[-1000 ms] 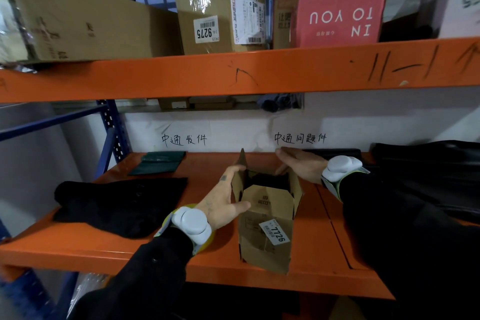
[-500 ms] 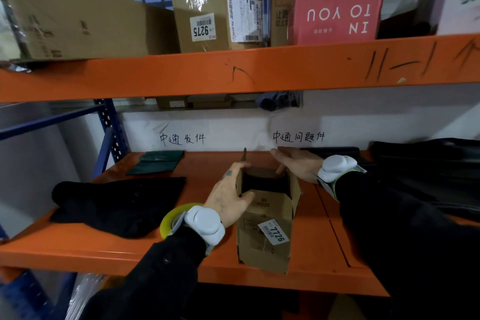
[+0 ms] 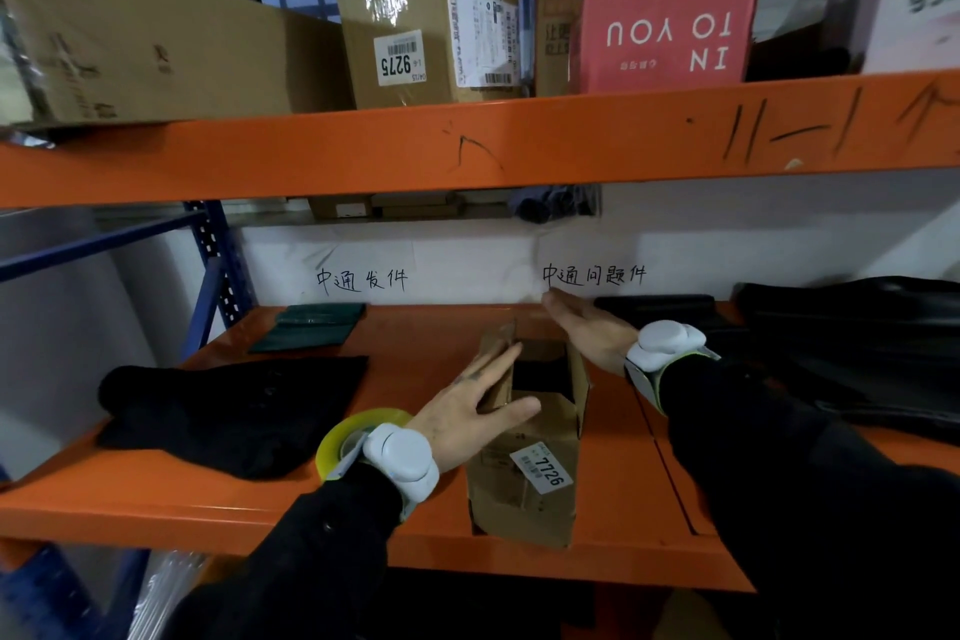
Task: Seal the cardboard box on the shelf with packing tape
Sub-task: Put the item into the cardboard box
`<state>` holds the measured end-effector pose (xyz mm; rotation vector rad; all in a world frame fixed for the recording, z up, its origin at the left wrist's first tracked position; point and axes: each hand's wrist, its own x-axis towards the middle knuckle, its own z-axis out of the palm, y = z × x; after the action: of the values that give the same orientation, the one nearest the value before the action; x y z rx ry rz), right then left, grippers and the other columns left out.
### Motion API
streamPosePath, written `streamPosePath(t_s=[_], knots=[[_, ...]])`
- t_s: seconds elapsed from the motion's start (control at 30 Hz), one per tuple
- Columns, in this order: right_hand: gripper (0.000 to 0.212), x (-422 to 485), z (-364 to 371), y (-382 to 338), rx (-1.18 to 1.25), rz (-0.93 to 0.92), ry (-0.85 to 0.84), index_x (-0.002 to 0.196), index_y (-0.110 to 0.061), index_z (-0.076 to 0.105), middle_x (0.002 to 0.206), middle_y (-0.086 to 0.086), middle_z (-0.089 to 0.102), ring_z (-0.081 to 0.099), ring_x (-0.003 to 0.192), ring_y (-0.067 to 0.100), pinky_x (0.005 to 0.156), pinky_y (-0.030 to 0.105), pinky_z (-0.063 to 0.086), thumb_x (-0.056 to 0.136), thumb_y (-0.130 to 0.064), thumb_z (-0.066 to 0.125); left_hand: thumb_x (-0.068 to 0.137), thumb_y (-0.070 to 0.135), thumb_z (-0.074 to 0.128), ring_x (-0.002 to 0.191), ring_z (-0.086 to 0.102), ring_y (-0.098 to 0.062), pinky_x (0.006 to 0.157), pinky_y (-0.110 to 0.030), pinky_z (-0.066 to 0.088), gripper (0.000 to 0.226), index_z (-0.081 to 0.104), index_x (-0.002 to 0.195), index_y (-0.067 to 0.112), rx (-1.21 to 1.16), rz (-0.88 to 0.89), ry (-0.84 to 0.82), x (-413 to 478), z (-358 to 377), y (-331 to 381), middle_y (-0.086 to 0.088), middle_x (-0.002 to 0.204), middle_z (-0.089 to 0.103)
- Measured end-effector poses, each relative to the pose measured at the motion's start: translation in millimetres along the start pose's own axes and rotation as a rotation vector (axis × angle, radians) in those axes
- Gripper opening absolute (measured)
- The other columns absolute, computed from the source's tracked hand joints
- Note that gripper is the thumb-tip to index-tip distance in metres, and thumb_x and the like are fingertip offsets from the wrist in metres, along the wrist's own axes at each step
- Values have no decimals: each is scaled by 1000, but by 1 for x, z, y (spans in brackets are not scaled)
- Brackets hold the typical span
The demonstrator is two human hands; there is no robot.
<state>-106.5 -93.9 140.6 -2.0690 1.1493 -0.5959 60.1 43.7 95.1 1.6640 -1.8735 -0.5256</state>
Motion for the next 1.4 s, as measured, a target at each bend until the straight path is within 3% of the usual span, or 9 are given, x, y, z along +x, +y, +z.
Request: streamPosePath(t_s=[0.13, 0.2, 0.33, 0.43, 0.73, 0.87, 1.07, 1.2, 1.4], knots=[[53, -6, 8, 3, 143, -56, 39, 150, -43, 27, 161, -11, 20, 16, 150, 18, 115, 25, 10, 100, -59, 23, 94, 72, 29, 150, -4, 1, 124, -36, 2, 68, 13, 154, 45, -145, -51, -24, -2, 0, -4, 22, 164, 2], [55, -10, 14, 5, 220, -41, 51, 153, -40, 21, 161, -10, 20, 17, 150, 18, 113, 23, 10, 101, -57, 24, 97, 67, 23, 152, 4, -5, 124, -33, 5, 67, 22, 156, 34, -268, -127, 14, -3, 1, -2, 15, 164, 13], [75, -25, 32, 10, 299, 10, 23, 154, -31, 22, 162, -3, 21, 16, 150, 19, 122, 31, 8, 91, -70, 27, 91, 70, 13, 147, 3, 5, 117, -23, 1, 72, 21, 155, 39, -303, -114, -34, -5, 2, 5, 25, 160, 10], [63, -40, 39, 15, 174, 32, 19, 153, -30, 26, 160, -3, 26, 20, 149, 20, 117, 29, 13, 99, -60, 23, 92, 70, 13, 146, 5, 5, 118, -24, 1, 70, 25, 155, 39, -325, -148, -11, -2, 3, 3, 26, 158, 14], [68, -51, 48, 23, 49, -51, -52, 155, -39, 12, 162, -21, -1, 3, 151, 9, 122, 36, 10, 95, -64, 33, 83, 87, 4, 150, 0, 1, 124, -46, -1, 70, 23, 146, 62, -316, -94, -19, 4, 9, -5, 27, 161, 11], [66, -50, 47, 17, -23, -50, -61, 156, -35, 13, 163, -16, 0, 4, 151, 12, 122, 36, 11, 98, -61, 29, 72, 97, 7, 151, 4, -3, 123, -50, -1, 53, 42, 110, 83, -401, -156, -51, 7, 10, -6, 23, 161, 18], [57, -49, 45, 15, -199, -80, -57, 156, -20, 22, 164, -6, 8, 2, 152, 13, 119, 26, 4, 105, -45, 27, 79, 90, 10, 143, 7, 7, 125, -43, 2, 84, 46, 141, 47, -512, -144, -40, 9, 15, -8, 21, 162, 19], [56, -48, 48, 15, -231, -78, -36, 155, -17, 25, 164, -4, 10, 2, 152, 15, 118, 25, 3, 106, -42, 27, 71, 97, 16, 146, 9, 4, 125, -46, 2, 67, 55, 116, 66, -539, -140, -29, 6, 15, -5, 24, 159, 23], [54, -45, 46, 15, -298, -66, -72, 155, -18, 22, 165, -3, 8, 2, 152, 19, 119, 26, 3, 106, -35, 34, 87, 71, 14, 143, 6, 8, 112, -22, -1, 74, 46, 145, 38, -274, -103, -31, 6, 13, -2, 20, 159, 24]])
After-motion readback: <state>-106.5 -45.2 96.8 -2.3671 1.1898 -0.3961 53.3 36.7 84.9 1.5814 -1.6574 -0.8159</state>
